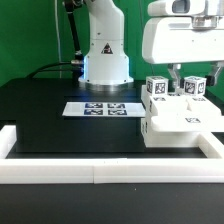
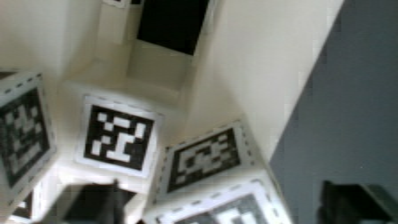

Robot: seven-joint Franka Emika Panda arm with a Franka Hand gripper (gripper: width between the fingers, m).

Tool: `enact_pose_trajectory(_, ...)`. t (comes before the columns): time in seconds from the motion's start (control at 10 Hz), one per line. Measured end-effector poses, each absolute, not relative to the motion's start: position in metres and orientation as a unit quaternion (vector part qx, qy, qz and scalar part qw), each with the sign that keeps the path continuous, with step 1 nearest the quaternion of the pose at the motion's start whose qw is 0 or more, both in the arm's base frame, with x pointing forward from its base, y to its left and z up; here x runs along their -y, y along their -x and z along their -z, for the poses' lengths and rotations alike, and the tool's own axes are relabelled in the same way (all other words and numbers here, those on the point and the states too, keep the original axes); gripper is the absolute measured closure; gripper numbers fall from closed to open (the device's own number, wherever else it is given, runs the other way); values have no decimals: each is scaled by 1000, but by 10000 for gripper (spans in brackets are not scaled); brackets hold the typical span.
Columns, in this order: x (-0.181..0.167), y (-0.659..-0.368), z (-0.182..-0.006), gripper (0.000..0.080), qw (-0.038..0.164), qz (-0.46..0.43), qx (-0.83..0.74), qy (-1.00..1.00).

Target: Assemble chair

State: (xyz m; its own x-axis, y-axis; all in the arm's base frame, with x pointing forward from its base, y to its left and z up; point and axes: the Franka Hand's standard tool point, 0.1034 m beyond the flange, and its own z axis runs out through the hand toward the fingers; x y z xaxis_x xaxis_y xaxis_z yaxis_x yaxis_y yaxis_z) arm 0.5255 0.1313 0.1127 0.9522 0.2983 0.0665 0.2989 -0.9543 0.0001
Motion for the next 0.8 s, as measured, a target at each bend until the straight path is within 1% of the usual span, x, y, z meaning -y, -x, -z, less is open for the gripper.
enact_pose_trajectory(0.1,-131,-526,-113,404,5,33,151,988)
enact_pose_trajectory(0.2,-131,-526,-113,514,5,33,143,989)
enact_pose_trajectory(0.5,-131,-526,-113,514,6,33,132,991)
enact_pose_trajectory(0.8,-130,-526,-113,514,12,31,-23,999)
